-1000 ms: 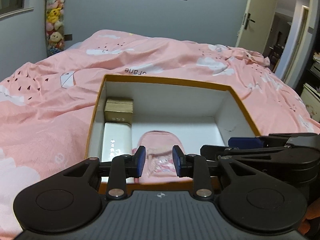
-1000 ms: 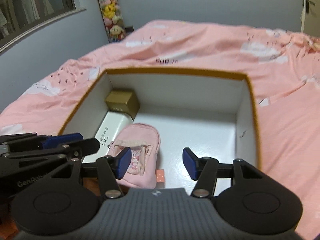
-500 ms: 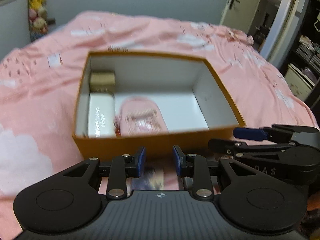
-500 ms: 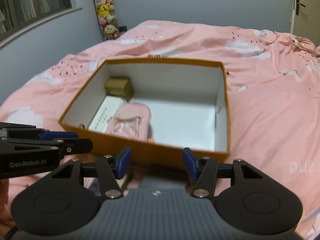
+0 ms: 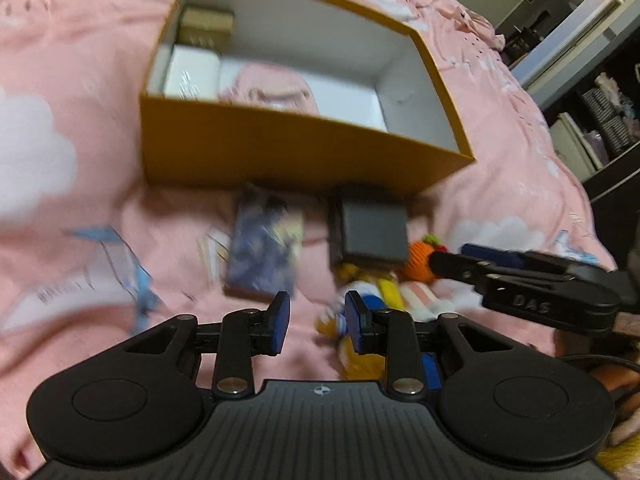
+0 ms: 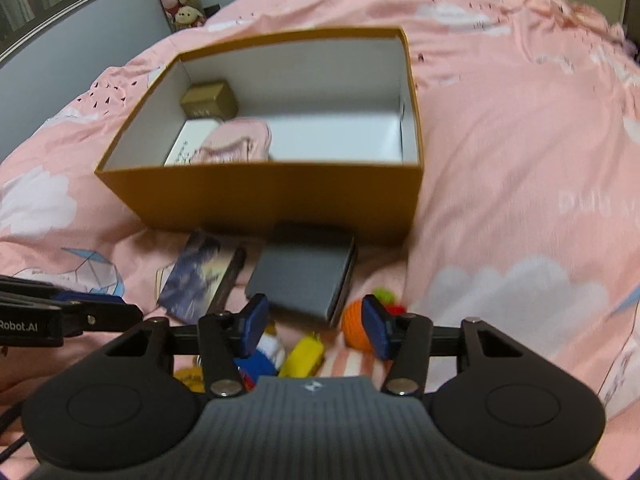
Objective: Organize objects
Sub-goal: 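Move both tools back to the pile of items beside the box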
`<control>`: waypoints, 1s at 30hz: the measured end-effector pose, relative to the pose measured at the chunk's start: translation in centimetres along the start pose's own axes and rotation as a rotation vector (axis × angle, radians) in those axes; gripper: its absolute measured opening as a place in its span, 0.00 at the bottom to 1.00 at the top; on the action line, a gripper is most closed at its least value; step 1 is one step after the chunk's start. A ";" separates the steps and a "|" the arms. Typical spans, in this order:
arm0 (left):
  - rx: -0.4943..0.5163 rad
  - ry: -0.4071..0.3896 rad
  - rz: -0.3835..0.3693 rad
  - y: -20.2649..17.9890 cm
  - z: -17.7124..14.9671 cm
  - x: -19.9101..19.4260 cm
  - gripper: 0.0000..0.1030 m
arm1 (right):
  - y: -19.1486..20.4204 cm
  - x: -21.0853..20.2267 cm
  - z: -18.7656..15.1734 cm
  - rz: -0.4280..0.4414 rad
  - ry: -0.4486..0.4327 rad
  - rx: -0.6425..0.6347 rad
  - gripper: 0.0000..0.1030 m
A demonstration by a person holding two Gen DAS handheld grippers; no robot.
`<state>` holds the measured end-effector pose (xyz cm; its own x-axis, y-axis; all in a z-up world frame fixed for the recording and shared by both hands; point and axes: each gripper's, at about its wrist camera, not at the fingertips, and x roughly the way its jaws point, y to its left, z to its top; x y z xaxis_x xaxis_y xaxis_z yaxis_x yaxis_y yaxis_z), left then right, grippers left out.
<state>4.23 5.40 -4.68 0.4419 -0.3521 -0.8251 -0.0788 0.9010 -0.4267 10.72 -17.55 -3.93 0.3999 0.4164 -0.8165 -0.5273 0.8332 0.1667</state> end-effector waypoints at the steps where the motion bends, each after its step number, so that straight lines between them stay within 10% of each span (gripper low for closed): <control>1: -0.018 0.014 -0.021 0.1 0.0 0.2 0.33 | -0.1 0.1 -0.3 0.009 0.015 0.013 0.50; 18: -0.133 0.159 -0.103 -0.7 -0.1 4.5 0.48 | -1.4 1.8 -1.9 0.013 0.178 0.083 0.47; 30: -0.005 0.007 0.070 -1.1 1.3 3.4 0.49 | -0.5 1.9 -0.3 0.047 0.118 0.020 0.47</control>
<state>6.95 3.55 -6.52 0.4291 -0.2898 -0.8555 -0.1135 0.9223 -0.3694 11.48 -17.29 -5.76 0.2831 0.4104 -0.8669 -0.5281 0.8211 0.2163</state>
